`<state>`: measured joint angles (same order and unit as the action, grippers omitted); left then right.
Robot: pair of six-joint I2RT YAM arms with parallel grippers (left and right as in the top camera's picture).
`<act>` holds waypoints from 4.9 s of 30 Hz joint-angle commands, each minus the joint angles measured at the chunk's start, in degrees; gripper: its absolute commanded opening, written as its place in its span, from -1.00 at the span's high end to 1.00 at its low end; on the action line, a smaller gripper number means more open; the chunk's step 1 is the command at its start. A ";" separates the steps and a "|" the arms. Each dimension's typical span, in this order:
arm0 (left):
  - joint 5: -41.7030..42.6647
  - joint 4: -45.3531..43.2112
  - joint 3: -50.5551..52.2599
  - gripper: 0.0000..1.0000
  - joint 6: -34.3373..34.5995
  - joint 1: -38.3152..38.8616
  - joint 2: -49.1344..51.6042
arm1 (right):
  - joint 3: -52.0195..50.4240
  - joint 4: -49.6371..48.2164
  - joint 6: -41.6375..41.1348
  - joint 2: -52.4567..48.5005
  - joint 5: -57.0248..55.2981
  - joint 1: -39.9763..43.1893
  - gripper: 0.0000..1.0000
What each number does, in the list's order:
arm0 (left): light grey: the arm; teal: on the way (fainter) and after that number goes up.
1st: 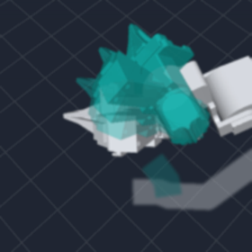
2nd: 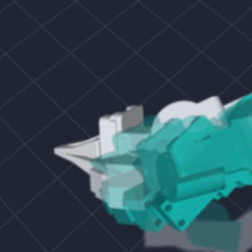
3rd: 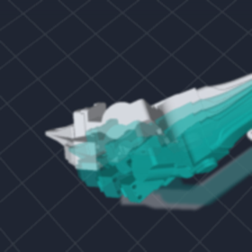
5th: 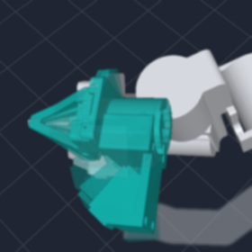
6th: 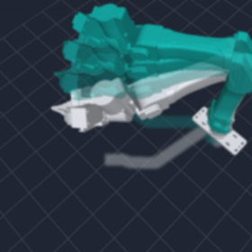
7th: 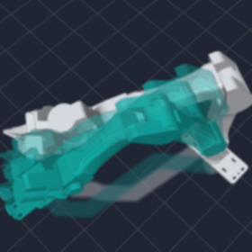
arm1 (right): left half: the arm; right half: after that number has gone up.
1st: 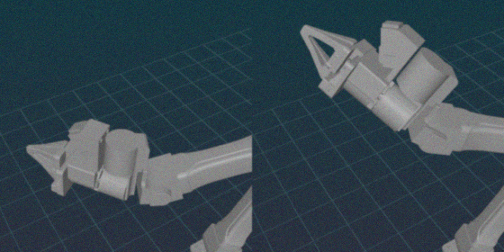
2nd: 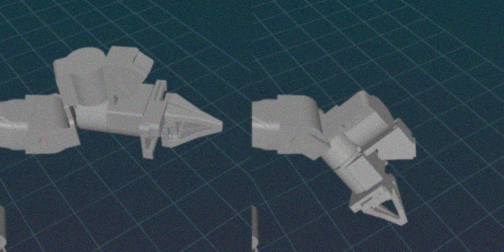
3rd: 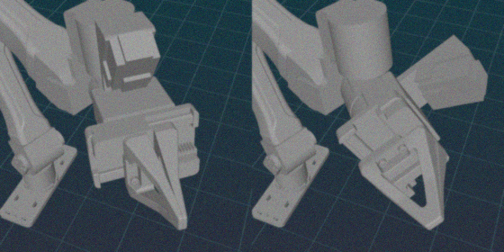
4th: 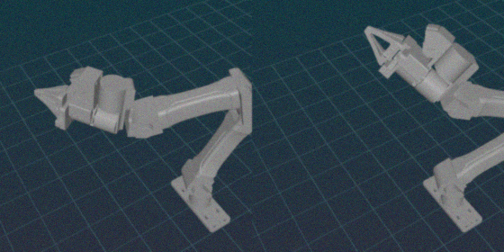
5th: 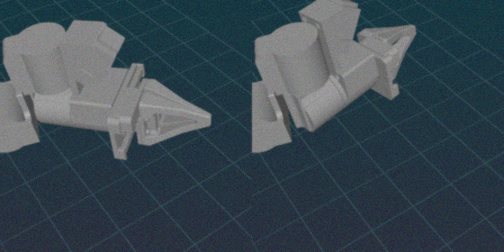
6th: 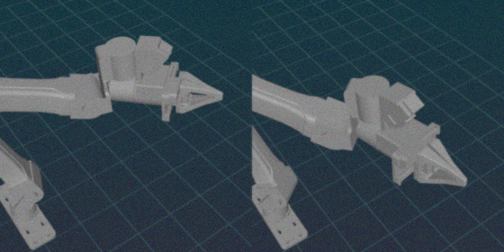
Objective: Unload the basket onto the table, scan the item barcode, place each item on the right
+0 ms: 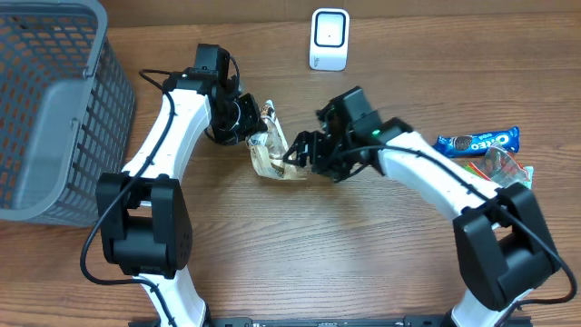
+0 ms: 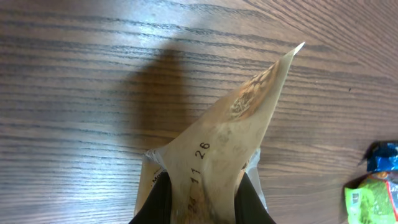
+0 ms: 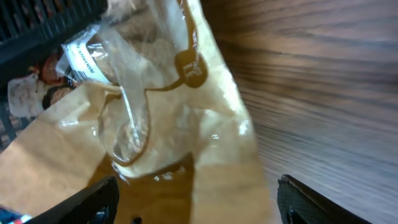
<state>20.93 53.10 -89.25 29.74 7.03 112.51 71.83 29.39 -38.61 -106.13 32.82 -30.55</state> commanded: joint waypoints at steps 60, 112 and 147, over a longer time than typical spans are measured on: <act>-3.23 9.64 -0.15 0.35 -13.99 3.91 -0.31 | -0.09 -6.12 30.60 -2.49 -1.64 7.80 -0.61; 9.84 -11.74 25.03 0.92 -2.89 -3.98 -0.31 | -0.15 -15.61 5.33 -11.76 -0.17 14.12 0.92; -0.70 -3.82 9.55 0.92 -7.48 -12.66 -0.35 | 5.99 14.43 -7.08 -1.29 -24.00 0.35 -0.66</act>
<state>23.27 48.93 -78.87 23.55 -5.72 112.14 80.36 44.58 -35.79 -107.53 19.25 -27.53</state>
